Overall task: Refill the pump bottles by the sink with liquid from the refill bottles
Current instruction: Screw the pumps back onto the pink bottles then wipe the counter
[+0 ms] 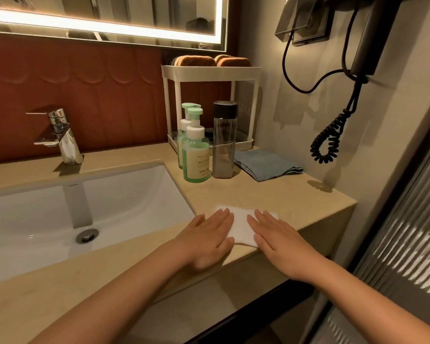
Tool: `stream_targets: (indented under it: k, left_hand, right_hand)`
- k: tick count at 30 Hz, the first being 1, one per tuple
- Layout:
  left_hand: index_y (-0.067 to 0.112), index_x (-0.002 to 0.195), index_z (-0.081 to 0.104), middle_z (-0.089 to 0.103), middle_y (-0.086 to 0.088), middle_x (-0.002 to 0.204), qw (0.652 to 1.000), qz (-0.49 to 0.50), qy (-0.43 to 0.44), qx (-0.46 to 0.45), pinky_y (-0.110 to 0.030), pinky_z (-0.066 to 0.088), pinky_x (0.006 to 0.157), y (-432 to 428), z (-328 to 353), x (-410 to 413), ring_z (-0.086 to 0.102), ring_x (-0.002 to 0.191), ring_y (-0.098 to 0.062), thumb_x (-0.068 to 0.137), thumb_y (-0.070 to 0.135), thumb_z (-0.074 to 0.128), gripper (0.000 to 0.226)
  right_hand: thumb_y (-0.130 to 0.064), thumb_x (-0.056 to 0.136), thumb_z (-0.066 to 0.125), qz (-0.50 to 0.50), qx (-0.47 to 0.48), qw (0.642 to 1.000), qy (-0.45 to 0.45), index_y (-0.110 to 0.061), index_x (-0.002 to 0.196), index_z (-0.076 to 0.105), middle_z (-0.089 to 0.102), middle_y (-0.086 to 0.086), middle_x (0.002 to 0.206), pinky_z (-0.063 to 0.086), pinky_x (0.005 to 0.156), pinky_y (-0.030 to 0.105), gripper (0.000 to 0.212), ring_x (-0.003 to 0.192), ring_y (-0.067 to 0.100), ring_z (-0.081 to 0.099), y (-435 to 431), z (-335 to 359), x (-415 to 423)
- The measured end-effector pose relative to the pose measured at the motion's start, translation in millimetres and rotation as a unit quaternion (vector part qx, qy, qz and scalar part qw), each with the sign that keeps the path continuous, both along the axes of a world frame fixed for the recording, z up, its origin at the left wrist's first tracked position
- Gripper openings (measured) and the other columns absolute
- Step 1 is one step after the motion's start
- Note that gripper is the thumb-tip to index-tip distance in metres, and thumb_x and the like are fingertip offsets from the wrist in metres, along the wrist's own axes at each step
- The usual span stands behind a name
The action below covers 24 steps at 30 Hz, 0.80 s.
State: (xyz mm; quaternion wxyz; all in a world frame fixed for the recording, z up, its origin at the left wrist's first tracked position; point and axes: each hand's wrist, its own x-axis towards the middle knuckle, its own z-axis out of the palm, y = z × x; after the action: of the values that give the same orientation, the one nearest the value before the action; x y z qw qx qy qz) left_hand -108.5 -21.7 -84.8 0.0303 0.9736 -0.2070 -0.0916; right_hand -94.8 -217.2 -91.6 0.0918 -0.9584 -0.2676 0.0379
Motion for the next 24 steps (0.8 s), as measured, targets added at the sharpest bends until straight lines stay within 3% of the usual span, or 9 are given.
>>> stream_targets:
  k: [3,10,16,24]
  left_hand:
    - [0.019,0.148,-0.011,-0.015,0.002,0.156,1.0,0.01,0.005,0.012,-0.03,-0.01,0.113,-2,2,-14,-0.014,0.142,-0.008,0.1,0.043,0.01,0.058]
    - [0.021,0.148,-0.011,-0.012,0.001,0.157,0.997,0.039,-0.05,0.031,-0.028,-0.012,0.111,17,-3,-70,-0.01,0.143,-0.009,0.098,0.046,0.009,0.059]
    - [0.031,0.149,0.009,0.006,0.012,0.157,0.997,0.051,-0.048,-0.026,-0.028,-0.004,0.113,29,7,-74,0.003,0.142,-0.002,0.099,0.043,0.013,0.051]
    - [0.021,0.149,-0.006,-0.006,0.002,0.158,0.997,0.063,-0.032,0.029,-0.035,-0.005,0.114,12,3,-29,-0.005,0.144,-0.01,0.1,0.039,0.011,0.055]
  right_hand:
    - [-0.034,0.102,0.017,-0.006,0.0,0.999,0.04,-0.022,0.149,0.003,-0.007,0.002,0.157,0.0,0.114,0.027,0.05,0.144,0.014,-0.009,6,6,-7]
    - [-0.031,0.102,0.02,0.08,0.012,0.994,0.07,-0.029,0.148,0.008,-0.004,-0.005,0.157,-0.004,0.111,0.021,0.047,0.143,0.008,-0.009,17,15,-32]
    - [-0.033,0.102,0.021,0.091,0.004,0.993,0.073,-0.03,0.148,0.011,-0.002,-0.005,0.157,0.0,0.112,0.023,0.047,0.143,0.009,-0.008,21,18,-40]
    - [-0.033,0.102,0.02,0.034,-0.112,0.993,-0.006,-0.029,0.149,0.01,0.007,0.001,0.158,0.018,0.113,0.035,0.048,0.144,0.019,0.008,28,23,-10]
